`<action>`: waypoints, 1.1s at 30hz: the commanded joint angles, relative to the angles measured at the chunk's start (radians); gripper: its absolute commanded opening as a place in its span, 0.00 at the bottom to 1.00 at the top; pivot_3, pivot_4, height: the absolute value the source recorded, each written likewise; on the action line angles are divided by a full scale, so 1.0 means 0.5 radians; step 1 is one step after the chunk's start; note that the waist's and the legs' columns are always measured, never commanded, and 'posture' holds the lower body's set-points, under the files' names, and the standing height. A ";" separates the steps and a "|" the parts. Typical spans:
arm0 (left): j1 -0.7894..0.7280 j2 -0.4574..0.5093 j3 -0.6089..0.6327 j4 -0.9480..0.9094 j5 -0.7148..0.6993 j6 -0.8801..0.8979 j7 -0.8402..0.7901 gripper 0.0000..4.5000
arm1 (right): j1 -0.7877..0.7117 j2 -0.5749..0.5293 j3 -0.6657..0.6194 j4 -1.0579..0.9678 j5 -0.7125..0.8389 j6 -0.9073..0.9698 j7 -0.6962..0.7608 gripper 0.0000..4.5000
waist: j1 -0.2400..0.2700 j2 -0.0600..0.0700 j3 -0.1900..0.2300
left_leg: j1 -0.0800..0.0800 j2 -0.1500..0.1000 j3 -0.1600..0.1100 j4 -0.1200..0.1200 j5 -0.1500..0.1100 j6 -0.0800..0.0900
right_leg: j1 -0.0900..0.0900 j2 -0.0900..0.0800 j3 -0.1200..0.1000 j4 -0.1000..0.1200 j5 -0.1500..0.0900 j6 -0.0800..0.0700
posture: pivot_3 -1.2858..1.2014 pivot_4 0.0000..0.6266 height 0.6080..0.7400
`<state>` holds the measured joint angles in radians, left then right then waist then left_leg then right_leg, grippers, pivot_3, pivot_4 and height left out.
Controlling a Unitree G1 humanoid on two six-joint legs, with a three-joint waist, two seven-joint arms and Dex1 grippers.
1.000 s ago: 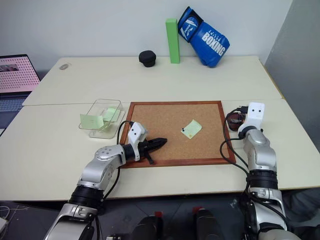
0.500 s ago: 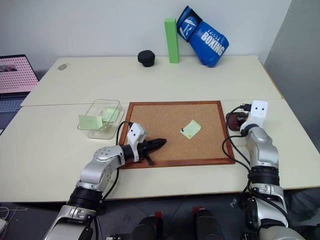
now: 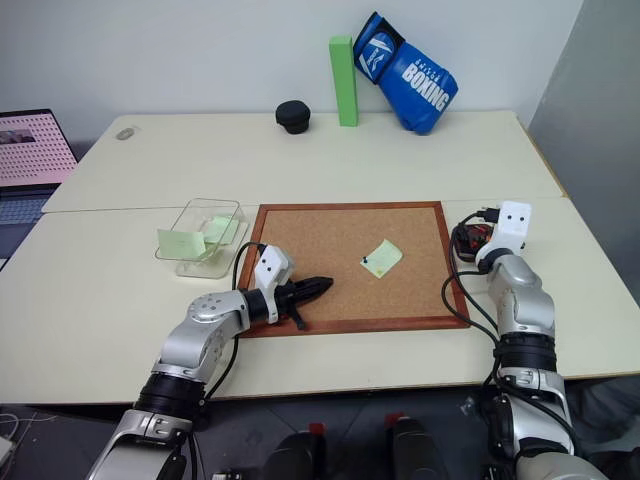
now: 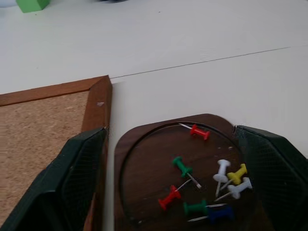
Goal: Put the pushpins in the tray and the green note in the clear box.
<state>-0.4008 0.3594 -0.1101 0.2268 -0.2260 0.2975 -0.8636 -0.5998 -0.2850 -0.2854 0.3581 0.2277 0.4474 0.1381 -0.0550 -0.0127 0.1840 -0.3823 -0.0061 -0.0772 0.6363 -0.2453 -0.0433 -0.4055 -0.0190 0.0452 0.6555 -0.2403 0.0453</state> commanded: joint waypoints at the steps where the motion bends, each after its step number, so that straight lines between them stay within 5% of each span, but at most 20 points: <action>1: 0.086 0.006 -0.062 0.062 0.034 0.078 -0.008 0.00 | -0.021 -0.020 -0.007 -0.105 0.032 -0.013 0.017 1.00 | 0.000 0.000 0.000 | 0.000 0.000 0.000 0.000 0.000 0.000 | 0.000 0.000 0.000 0.000 0.000 0.000 | 0.52 0.24 1.00; 6: 0.090 0.009 -0.061 0.056 0.034 0.082 -0.007 0.00 | 0.058 -0.021 0.072 -0.322 0.097 -0.084 0.219 1.00 | 0.000 0.000 0.000 | 0.000 0.000 0.000 -0.003 0.000 0.000 | 0.000 0.000 0.000 -0.003 0.000 0.000 | 0.52 0.24 1.00; 15: 0.080 -0.011 -0.083 0.066 0.040 0.073 -0.011 0.00 | 0.539 -0.246 0.613 -1.040 0.209 -0.013 0.979 1.00 | 0.008 0.006 -0.004 | -0.001 0.001 -0.002 -0.012 0.000 0.000 | 0.002 0.000 -0.003 -0.017 0.000 0.001 | 0.52 0.24 1.00; 30: 0.079 0.018 -0.083 0.056 0.046 0.053 -0.020 0.00 | 0.412 -0.010 0.880 -0.566 -0.018 -0.285 0.961 1.00 | 0.016 0.004 -0.004 | 0.000 0.001 -0.001 -0.012 0.000 -0.001 | 0.002 -0.001 -0.003 -0.018 0.001 0.002 | 0.52 0.24 1.00; 33: 0.085 0.023 -0.083 0.048 0.048 0.054 -0.017 0.00 | 0.389 -0.002 0.866 -0.448 -0.062 -0.341 0.955 0.90 | 0.017 0.004 -0.004 | 0.000 0.001 -0.002 -0.013 0.000 -0.001 | 0.002 -0.001 -0.003 -0.017 0.001 0.001 | 0.52 0.24 1.00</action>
<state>-0.3958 0.3603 -0.1241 0.2114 -0.2251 0.2978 -0.8657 -0.3825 -0.2877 0.1616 0.1166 0.2148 0.3174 0.6174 -0.0465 -0.0106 0.1819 -0.3822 -0.0056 -0.0781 0.6300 -0.2452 -0.0436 -0.4047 -0.0194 0.0435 0.6472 -0.2400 0.0459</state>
